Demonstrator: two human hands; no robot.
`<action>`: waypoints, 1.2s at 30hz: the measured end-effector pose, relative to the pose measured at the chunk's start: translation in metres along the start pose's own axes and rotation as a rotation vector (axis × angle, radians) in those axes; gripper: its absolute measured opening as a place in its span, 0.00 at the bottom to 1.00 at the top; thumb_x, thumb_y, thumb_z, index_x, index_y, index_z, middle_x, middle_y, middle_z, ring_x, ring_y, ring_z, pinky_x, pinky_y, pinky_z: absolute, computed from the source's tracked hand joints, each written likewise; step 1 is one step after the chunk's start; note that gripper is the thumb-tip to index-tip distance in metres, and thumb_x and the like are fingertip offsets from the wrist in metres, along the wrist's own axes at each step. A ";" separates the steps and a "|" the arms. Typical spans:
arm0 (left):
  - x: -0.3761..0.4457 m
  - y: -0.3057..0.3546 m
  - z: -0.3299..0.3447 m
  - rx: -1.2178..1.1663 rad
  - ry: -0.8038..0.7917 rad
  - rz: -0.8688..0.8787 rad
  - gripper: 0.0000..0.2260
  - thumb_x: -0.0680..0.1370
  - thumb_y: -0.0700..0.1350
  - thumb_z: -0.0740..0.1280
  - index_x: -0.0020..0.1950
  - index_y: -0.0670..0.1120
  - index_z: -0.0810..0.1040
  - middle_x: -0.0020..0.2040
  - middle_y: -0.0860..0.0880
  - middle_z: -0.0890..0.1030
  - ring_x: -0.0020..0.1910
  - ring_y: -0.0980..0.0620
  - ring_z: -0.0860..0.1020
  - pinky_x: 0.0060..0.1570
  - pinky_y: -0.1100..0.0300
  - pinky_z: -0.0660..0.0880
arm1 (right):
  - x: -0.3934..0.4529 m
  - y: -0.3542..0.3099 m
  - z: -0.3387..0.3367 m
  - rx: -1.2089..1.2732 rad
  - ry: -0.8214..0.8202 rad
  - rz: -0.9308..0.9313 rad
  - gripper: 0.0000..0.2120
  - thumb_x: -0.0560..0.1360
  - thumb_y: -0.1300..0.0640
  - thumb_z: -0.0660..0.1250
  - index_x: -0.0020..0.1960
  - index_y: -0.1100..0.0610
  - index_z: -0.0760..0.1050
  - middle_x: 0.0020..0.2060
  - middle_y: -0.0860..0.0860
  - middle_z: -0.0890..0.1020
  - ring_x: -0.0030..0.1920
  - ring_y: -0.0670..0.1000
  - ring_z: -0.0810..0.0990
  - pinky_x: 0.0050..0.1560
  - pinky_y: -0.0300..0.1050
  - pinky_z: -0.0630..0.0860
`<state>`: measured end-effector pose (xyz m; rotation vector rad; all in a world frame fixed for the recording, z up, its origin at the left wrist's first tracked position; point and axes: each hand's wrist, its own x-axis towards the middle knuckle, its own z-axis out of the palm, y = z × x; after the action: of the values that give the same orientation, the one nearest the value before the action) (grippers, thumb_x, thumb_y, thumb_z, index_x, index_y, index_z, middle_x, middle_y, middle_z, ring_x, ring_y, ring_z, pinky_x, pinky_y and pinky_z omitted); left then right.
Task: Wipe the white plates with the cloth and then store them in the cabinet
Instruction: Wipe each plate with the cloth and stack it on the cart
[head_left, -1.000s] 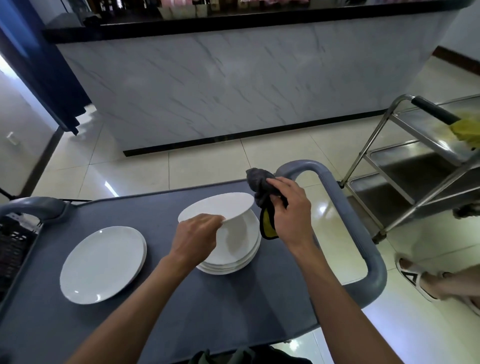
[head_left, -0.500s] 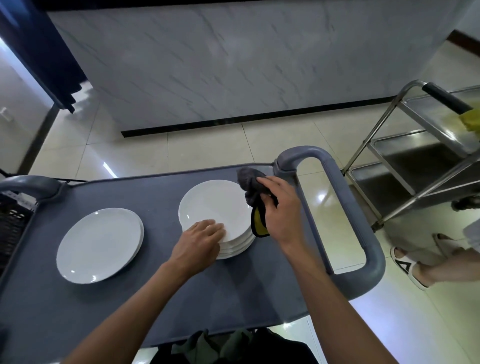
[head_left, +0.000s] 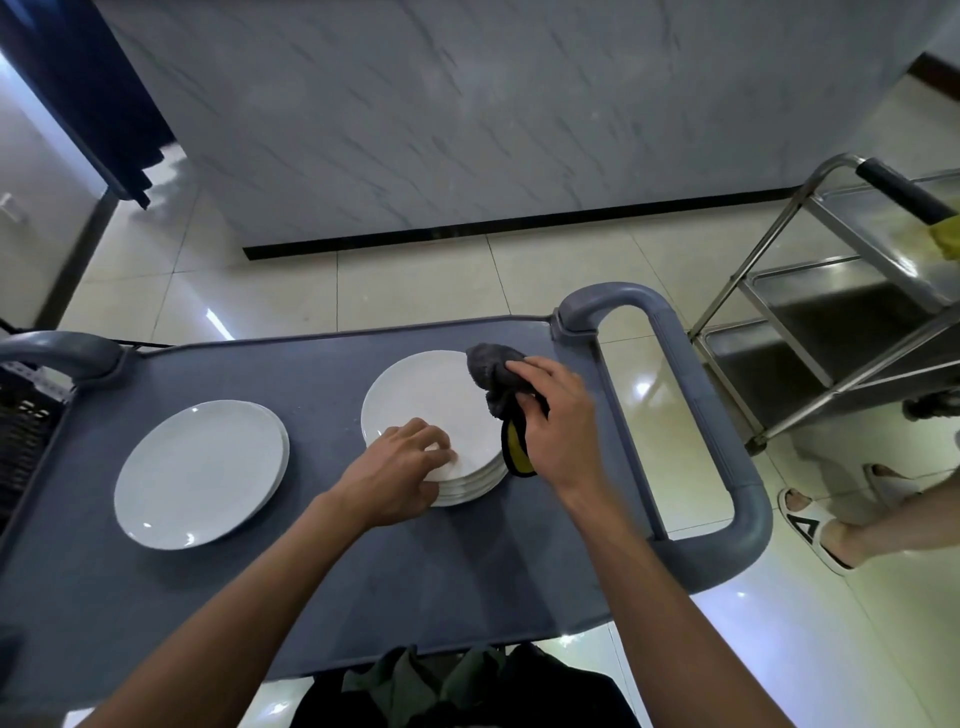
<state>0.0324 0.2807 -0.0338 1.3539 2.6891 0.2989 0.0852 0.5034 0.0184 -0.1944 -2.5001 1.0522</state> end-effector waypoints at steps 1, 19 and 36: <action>0.000 -0.001 0.000 0.003 -0.009 0.007 0.19 0.74 0.44 0.66 0.64 0.48 0.81 0.63 0.50 0.79 0.61 0.45 0.75 0.52 0.50 0.74 | 0.000 0.000 0.001 0.002 -0.004 0.000 0.17 0.77 0.69 0.67 0.63 0.58 0.81 0.60 0.53 0.80 0.59 0.54 0.76 0.63 0.45 0.73; -0.017 -0.010 0.012 -0.062 0.097 0.014 0.14 0.78 0.49 0.68 0.62 0.51 0.82 0.62 0.51 0.80 0.62 0.47 0.76 0.56 0.51 0.75 | -0.004 -0.011 0.024 -0.019 -0.038 -0.012 0.17 0.77 0.68 0.67 0.62 0.55 0.81 0.60 0.51 0.80 0.59 0.52 0.75 0.63 0.41 0.72; -0.120 -0.082 -0.006 -0.176 0.473 -0.378 0.12 0.75 0.37 0.74 0.57 0.44 0.85 0.55 0.46 0.84 0.52 0.43 0.81 0.48 0.49 0.78 | 0.007 -0.098 0.111 0.026 -0.231 -0.181 0.19 0.75 0.68 0.68 0.63 0.54 0.81 0.60 0.51 0.81 0.60 0.54 0.76 0.60 0.56 0.74</action>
<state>0.0383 0.1353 -0.0446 0.7761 3.1166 0.8817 0.0342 0.3648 0.0209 0.1676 -2.6444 1.0846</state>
